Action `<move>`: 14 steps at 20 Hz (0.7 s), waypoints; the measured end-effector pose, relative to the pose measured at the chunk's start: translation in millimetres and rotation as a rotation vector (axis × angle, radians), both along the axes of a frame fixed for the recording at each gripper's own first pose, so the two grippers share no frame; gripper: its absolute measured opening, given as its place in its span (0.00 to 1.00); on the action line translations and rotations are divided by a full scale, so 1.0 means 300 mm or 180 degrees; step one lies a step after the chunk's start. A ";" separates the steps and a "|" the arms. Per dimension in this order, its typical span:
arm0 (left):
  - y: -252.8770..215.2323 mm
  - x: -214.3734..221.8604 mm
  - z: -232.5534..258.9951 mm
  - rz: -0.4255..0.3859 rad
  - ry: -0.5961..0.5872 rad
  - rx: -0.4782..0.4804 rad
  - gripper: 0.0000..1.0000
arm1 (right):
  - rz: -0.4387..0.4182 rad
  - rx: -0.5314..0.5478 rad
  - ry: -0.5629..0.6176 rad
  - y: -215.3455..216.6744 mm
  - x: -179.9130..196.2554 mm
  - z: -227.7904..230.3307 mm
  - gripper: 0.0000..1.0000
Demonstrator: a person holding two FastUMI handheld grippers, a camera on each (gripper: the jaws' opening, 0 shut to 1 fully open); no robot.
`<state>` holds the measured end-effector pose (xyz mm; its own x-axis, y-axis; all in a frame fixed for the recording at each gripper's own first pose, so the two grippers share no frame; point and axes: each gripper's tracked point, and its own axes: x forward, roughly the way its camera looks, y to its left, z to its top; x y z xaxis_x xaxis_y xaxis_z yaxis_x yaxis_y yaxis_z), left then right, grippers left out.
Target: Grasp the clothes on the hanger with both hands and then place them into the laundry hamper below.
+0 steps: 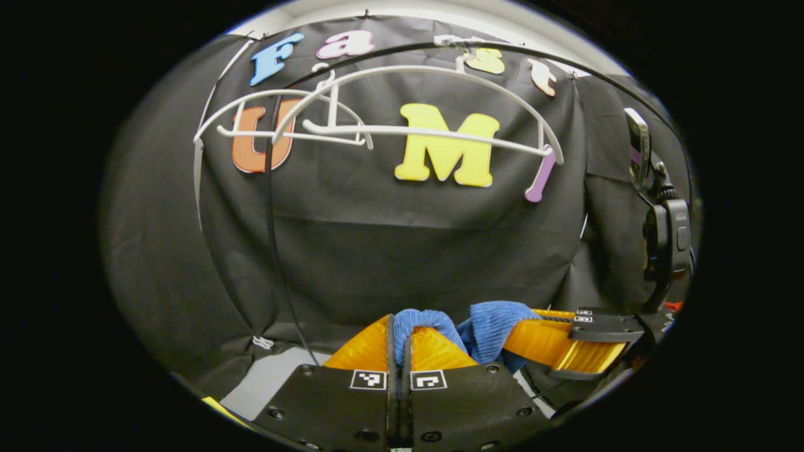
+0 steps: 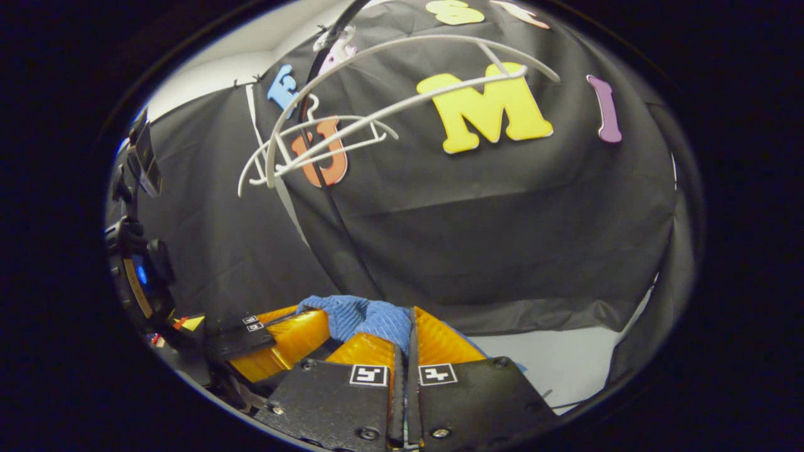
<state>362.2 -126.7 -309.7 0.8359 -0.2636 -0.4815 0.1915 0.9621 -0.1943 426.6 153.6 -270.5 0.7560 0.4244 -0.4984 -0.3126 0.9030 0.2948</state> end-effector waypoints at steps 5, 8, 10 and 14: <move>0.000 -0.089 -0.207 0.0001 0.0373 -0.0058 0.00 | 0.0041 -0.0187 0.0351 0.001 -0.058 -0.213 0.05; 0.009 -0.138 -0.354 0.0018 0.0710 -0.0076 0.00 | 0.0039 -0.0316 0.0605 -0.005 -0.090 -0.328 0.06; 0.013 -0.182 -0.449 0.0043 0.0940 -0.0077 0.00 | 0.0036 -0.0402 0.0786 -0.010 -0.109 -0.416 0.05; 0.015 -0.287 -0.552 0.0031 0.1372 0.0010 0.00 | 0.0053 -0.0596 0.1164 -0.001 -0.179 -0.507 0.06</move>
<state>276.2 -122.3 -475.1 0.5606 -0.2547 -0.7880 0.0844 0.9642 -0.2516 372.8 153.2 -422.5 0.5084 0.3116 -0.8028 -0.2326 0.9473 0.2203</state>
